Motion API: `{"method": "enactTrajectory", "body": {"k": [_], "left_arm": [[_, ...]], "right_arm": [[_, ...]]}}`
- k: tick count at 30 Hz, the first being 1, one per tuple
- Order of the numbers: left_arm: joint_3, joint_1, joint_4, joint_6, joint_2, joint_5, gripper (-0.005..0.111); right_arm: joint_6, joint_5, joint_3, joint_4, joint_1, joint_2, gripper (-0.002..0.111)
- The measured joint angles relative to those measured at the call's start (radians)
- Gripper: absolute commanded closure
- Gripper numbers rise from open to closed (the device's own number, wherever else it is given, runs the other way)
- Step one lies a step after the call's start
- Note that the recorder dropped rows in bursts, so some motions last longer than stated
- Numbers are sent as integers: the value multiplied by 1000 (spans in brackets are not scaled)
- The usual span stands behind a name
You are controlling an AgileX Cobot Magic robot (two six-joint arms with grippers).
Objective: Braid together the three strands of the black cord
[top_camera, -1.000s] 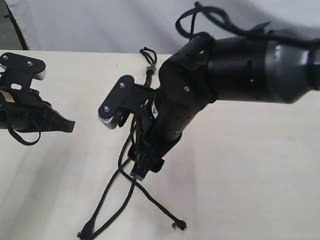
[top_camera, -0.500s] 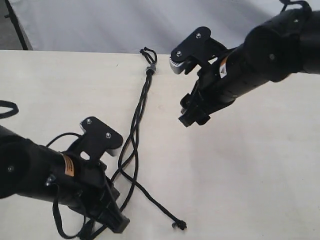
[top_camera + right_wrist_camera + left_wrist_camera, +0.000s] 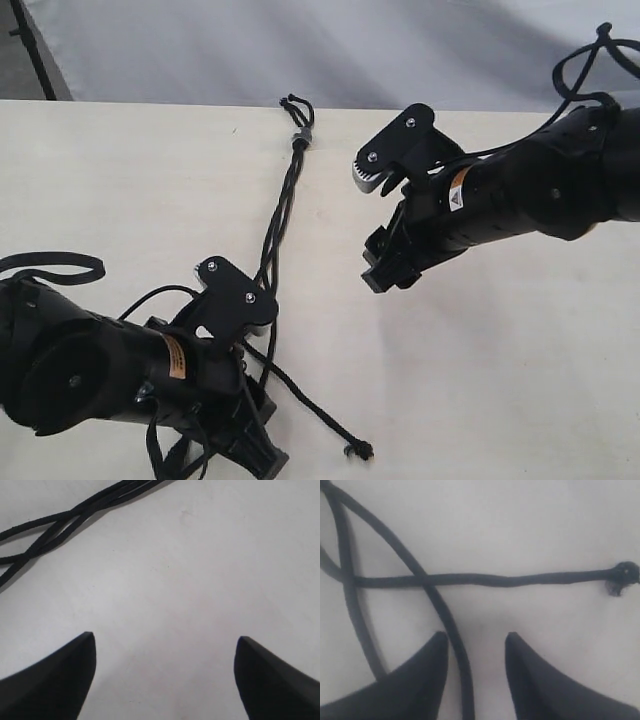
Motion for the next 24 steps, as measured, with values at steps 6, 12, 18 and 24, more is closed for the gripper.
{"method": "enactTrajectory", "body": {"k": [6,12,18,24], "left_arm": [[0,0,0,-2,3,-21,59],[0,0,0,-2,40,3,59],[0,0,5,2,65,3,72],[-2,0,32,9,91,-15,106]], "right_arm": [[0,-52,27,0,0,0,36],[0,-103,31,0,0,0,36],[0,-105,31,0,0,0,36],[0,-106,31,0,0,0,36]]}}
